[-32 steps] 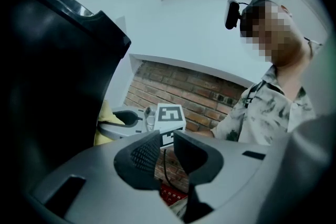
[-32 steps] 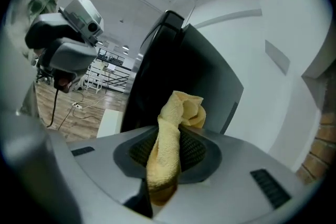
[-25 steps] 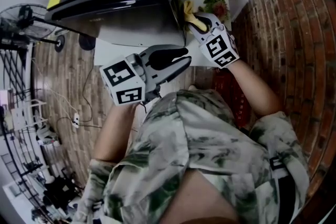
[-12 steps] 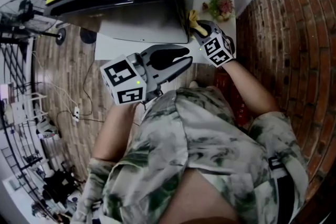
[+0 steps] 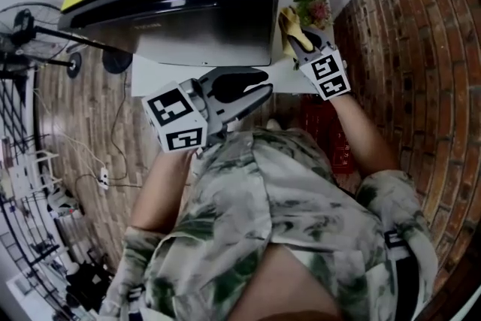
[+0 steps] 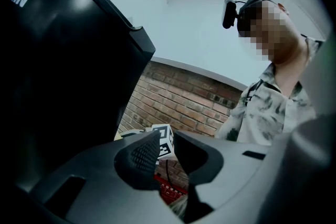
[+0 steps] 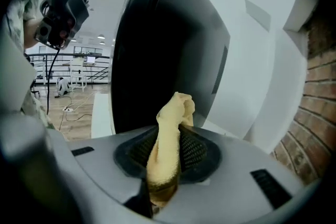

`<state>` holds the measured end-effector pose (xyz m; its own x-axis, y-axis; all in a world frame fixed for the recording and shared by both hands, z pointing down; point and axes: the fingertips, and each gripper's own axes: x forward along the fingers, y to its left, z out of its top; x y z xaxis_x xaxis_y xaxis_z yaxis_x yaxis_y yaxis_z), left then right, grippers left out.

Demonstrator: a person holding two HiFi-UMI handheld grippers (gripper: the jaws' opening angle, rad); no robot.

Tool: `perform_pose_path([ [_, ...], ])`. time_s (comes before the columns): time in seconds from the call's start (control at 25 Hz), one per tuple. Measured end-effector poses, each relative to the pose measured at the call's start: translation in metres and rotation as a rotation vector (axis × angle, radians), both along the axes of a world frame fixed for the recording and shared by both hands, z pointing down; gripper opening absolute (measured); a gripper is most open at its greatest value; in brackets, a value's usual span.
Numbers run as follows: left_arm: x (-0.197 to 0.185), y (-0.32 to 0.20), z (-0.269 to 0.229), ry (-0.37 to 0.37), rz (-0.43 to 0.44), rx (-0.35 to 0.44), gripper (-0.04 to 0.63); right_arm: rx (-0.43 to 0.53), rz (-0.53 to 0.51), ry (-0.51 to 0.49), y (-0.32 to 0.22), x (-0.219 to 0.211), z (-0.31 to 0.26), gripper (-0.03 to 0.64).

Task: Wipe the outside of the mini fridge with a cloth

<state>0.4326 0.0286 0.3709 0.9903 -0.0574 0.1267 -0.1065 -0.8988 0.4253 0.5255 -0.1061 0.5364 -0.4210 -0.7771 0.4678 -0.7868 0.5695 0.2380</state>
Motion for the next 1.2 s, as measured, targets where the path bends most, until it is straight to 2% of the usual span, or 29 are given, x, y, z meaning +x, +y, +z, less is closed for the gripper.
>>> perform_pose_path([
  [0.16, -0.030, 0.003, 0.002, 0.004, 0.077, 0.016, 0.071, 0.042, 0.114, 0.013, 0.010, 0.004, -0.036, 0.098],
  [0.32, -0.076, 0.001, 0.001, -0.006, 0.176, 0.041, 0.071, 0.078, 0.254, 0.024, 0.030, -0.003, -0.074, 0.098],
  [0.52, -0.142, 0.001, -0.004, 0.034, 0.268, 0.042, 0.071, 0.097, 0.443, 0.006, 0.069, -0.028, -0.106, 0.098],
  [0.68, -0.193, 0.017, 0.003, 0.033, 0.332, 0.038, 0.070, 0.101, 0.548, -0.014, 0.113, -0.074, -0.117, 0.098],
  [0.84, -0.227, 0.034, 0.016, 0.013, 0.380, 0.034, 0.070, 0.098, 0.594, -0.037, 0.154, -0.121, -0.119, 0.098],
  [0.96, -0.240, 0.050, 0.022, 0.000, 0.393, 0.035, 0.069, 0.090, 0.587, -0.026, 0.184, -0.150, -0.119, 0.098],
  [1.2, -0.263, 0.083, 0.021, -0.022, 0.353, 0.064, 0.070, 0.086, 0.526, -0.013, 0.221, -0.192, -0.121, 0.098],
])
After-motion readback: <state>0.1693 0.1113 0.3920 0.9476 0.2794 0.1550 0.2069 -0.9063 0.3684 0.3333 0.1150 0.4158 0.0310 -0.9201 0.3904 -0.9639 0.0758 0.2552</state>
